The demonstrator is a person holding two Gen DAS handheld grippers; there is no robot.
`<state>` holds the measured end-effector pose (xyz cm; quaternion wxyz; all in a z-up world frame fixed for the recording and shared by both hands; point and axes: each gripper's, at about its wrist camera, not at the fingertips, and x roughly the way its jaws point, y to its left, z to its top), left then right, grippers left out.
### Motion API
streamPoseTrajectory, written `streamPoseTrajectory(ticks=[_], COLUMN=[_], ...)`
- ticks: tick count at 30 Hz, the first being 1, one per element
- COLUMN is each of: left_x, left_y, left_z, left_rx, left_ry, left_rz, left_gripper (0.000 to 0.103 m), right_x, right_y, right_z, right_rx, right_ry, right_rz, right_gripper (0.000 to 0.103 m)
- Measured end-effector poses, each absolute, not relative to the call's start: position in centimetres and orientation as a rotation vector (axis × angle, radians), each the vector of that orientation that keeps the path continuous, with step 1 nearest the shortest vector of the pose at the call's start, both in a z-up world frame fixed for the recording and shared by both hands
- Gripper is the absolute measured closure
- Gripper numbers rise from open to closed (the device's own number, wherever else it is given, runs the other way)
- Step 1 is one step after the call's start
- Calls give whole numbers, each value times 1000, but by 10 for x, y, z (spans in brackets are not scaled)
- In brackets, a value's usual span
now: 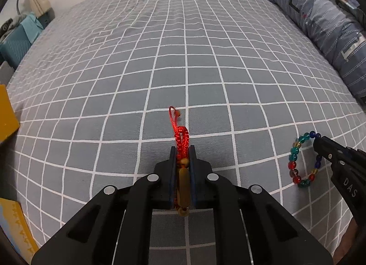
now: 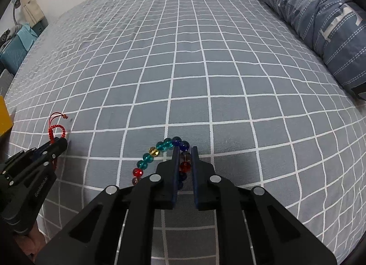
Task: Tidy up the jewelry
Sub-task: 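Lift and carry the string bracelet and multicolour bead bracelet over the box with both tools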
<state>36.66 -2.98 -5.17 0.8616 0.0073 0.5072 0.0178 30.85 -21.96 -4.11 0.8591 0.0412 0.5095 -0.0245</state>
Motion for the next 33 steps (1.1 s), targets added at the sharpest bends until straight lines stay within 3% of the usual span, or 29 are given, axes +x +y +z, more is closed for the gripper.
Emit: streamPoseTrajectory(ticks=[33], left_x=[294], left_y=[-5], left_z=[36], left_rx=[-37], left_ry=[996], left_rz=[41], left_gripper=[94], right_x=[240], right_y=[-181], right_z=[51], right_rx=[48], right_ry=[934], right_rz=[-2], right_gripper=[94])
